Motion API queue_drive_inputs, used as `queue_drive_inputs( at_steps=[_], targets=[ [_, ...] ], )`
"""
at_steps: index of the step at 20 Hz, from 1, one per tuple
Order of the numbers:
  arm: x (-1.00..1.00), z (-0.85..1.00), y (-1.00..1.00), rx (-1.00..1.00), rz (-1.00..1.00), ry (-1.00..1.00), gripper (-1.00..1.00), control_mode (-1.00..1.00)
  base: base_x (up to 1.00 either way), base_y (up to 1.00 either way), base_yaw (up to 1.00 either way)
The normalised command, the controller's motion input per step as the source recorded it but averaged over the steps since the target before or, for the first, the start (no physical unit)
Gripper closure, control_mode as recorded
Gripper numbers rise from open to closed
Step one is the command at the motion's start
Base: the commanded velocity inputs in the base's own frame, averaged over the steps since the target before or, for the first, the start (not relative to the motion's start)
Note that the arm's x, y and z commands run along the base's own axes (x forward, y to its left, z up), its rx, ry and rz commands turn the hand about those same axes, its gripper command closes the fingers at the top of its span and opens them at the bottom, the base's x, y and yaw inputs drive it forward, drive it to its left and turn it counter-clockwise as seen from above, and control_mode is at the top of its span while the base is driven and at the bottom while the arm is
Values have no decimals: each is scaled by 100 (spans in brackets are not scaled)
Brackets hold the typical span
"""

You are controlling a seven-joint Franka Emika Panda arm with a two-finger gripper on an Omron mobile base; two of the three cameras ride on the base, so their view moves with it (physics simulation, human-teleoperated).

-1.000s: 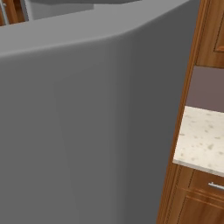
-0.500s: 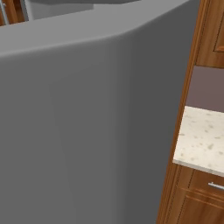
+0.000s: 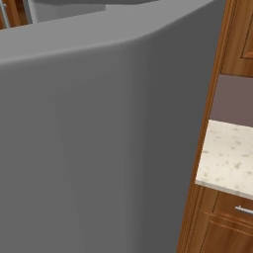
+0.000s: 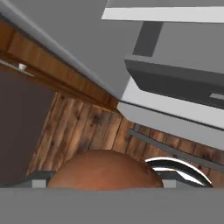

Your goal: Place the cold items (orange and onion) from the fridge in one tupperware on the dining counter. Place the warm items (kebab skewer and hot dog) in the stove area in another tupperware.

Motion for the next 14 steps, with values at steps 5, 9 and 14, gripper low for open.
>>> queue_drive_inputs(
  at_steps=[5, 9, 14],
  targets=[
    [-100, -9, 5, -29, -24, -5, 100, -100, 0, 0, 0],
    [-99, -35, 2, -28, -51, -22, 100, -100, 0, 0, 0],
    [-32, -22, 3, -21, -59, -14, 100, -100, 0, 0, 0]
  ],
)
